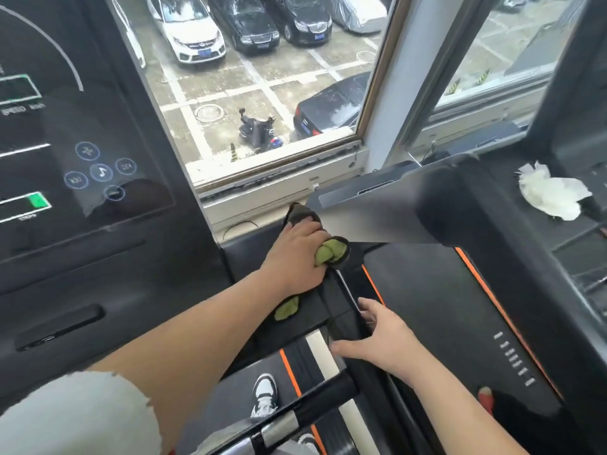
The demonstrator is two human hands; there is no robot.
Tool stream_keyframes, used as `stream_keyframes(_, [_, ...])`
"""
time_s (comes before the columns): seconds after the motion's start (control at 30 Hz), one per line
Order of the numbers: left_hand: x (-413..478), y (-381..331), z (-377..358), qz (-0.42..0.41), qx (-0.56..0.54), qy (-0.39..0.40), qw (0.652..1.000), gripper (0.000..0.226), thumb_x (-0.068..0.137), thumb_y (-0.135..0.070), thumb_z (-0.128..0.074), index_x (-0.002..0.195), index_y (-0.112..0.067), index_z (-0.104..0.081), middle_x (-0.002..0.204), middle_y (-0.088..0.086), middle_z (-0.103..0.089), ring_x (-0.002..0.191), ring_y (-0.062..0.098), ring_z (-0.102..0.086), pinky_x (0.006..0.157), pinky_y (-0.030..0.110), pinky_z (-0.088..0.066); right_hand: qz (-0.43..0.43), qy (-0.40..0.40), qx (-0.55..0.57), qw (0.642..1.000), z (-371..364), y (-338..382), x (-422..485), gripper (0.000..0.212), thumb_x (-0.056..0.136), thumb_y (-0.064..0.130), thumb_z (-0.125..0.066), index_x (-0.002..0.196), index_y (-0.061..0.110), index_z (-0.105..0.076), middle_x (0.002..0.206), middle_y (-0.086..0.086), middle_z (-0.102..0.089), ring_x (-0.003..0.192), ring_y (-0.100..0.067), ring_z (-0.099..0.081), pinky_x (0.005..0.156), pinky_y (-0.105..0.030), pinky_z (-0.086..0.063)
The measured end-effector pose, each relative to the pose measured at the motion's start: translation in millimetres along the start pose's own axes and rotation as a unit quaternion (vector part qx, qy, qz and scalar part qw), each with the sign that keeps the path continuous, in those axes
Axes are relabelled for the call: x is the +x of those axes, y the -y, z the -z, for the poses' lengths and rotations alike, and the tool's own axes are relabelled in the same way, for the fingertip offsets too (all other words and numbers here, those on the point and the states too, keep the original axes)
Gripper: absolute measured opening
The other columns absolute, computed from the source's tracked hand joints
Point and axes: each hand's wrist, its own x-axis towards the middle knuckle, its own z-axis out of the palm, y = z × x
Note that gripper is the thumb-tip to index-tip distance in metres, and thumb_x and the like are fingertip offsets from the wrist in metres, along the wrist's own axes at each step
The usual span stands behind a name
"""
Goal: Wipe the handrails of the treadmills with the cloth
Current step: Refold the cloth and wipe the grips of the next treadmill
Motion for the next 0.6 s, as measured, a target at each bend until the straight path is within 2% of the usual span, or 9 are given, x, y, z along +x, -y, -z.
stream_keyframes(0.07, [-10.5, -20.8, -9.6, -0.019, 0.002, 0.014, 1.000, 0.055, 0.080, -0.027, -0.066, 0.135, -0.024, -0.061, 0.147, -0.002, -0.052, 0.150, 0.026, -0.032, 0.125, 0.042, -0.010, 0.000, 0.001, 0.013, 1.000, 1.7, -10.7, -8.6, 0.118, 0.042, 0.062, -0.096, 0.147, 0.033, -0.048, 0.132, 0.014, -0.062, 0.119, -0.001, -0.059, 0.103, -0.028, -0.051])
stream_keyframes(0.17, [-53.8, -36.4, -26.5, -0.180, -0.056, 0.073, 0.979, 0.051, 0.068, -0.022, -0.064, 0.119, -0.021, -0.070, 0.130, -0.005, -0.064, 0.133, 0.018, -0.051, 0.120, 0.036, -0.020, 0.007, -0.034, 0.003, 0.999, -2.1, -24.0, -23.9, 0.081, 0.045, 0.062, -0.093, 0.116, 0.035, -0.065, 0.112, 0.017, -0.069, 0.101, 0.001, -0.066, 0.092, -0.032, -0.057])
stream_keyframes(0.2, [-58.5, -33.5, -27.4, -0.214, -0.063, 0.095, 0.970, 0.052, 0.067, -0.021, -0.065, 0.119, -0.023, -0.070, 0.129, -0.007, -0.064, 0.131, 0.014, -0.052, 0.121, 0.036, -0.023, 0.002, -0.041, 0.004, 0.999, -1.9, -27.1, -29.7, 0.076, 0.045, 0.063, -0.092, 0.111, 0.035, -0.066, 0.108, 0.017, -0.070, 0.098, 0.001, -0.066, 0.090, -0.034, -0.058])
stream_keyframes(0.23, [-54.1, -27.8, -27.2, -0.230, -0.056, 0.097, 0.967, 0.053, 0.067, -0.021, -0.065, 0.120, -0.024, -0.069, 0.130, -0.008, -0.064, 0.129, 0.013, -0.053, 0.121, 0.036, -0.026, -0.003, -0.043, -0.003, 0.999, -0.9, -31.6, -35.8, 0.081, 0.044, 0.067, -0.091, 0.114, 0.036, -0.066, 0.111, 0.018, -0.068, 0.100, 0.001, -0.065, 0.091, -0.035, -0.058])
stream_keyframes(0.33, [-24.0, -18.4, -23.4, -0.175, -0.005, 0.055, 0.983, 0.051, 0.071, -0.032, -0.059, 0.120, -0.025, -0.068, 0.125, -0.008, -0.067, 0.122, 0.016, -0.057, 0.117, 0.042, -0.032, -0.033, -0.038, -0.044, 0.998, 2.7, -47.3, -54.3, 0.118, 0.038, 0.078, -0.085, 0.143, 0.034, -0.051, 0.130, 0.020, -0.056, 0.119, -0.002, -0.057, 0.101, -0.034, -0.052])
stream_keyframes(0.4, [-14.9, -28.1, -26.6, -0.107, 0.018, 0.016, 0.994, 0.042, 0.074, -0.036, -0.058, 0.112, -0.024, -0.069, 0.114, -0.006, -0.069, 0.114, 0.022, -0.061, 0.115, 0.047, -0.034, -0.051, -0.027, -0.068, 0.996, 4.1, -55.5, -66.9, 0.128, 0.037, 0.080, -0.083, 0.149, 0.033, -0.044, 0.137, 0.017, -0.052, 0.124, -0.003, -0.055, 0.103, -0.034, -0.050])
stream_keyframes(0.47, [-27.3, -46.3, -38.8, -0.087, 0.006, 0.003, 0.996, 0.037, 0.074, -0.035, -0.060, 0.108, -0.023, -0.069, 0.109, -0.007, -0.070, 0.113, 0.021, -0.062, 0.121, 0.040, -0.026, -0.061, -0.015, -0.106, 0.992, 3.4, -63.0, -78.4, 0.122, 0.040, 0.081, -0.080, 0.145, 0.031, -0.046, 0.139, 0.015, -0.052, 0.124, -0.006, -0.055, 0.101, -0.035, -0.051])
stream_keyframes(0.53, [-53.9, -57.1, -48.0, -0.142, -0.033, 0.050, 0.988, 0.044, 0.072, -0.029, -0.063, 0.115, -0.025, -0.069, 0.120, -0.010, -0.068, 0.123, 0.012, -0.057, 0.123, 0.026, -0.008, -0.061, -0.012, -0.136, 0.989, 0.0, -69.0, -88.3, 0.100, 0.044, 0.078, -0.079, 0.128, 0.031, -0.051, 0.127, 0.013, -0.055, 0.114, -0.010, -0.059, 0.096, -0.036, -0.054])
stream_keyframes(0.6, [-68.8, -53.0, -44.5, -0.191, -0.050, 0.105, 0.975, 0.054, 0.072, -0.024, -0.062, 0.126, -0.028, -0.065, 0.136, -0.013, -0.062, 0.137, 0.006, -0.048, 0.126, 0.030, -0.005, -0.048, -0.022, -0.137, 0.989, -4.9, -73.1, -96.5, 0.082, 0.048, 0.074, -0.080, 0.113, 0.035, -0.049, 0.114, 0.014, -0.054, 0.104, -0.011, -0.061, 0.091, -0.037, -0.056])
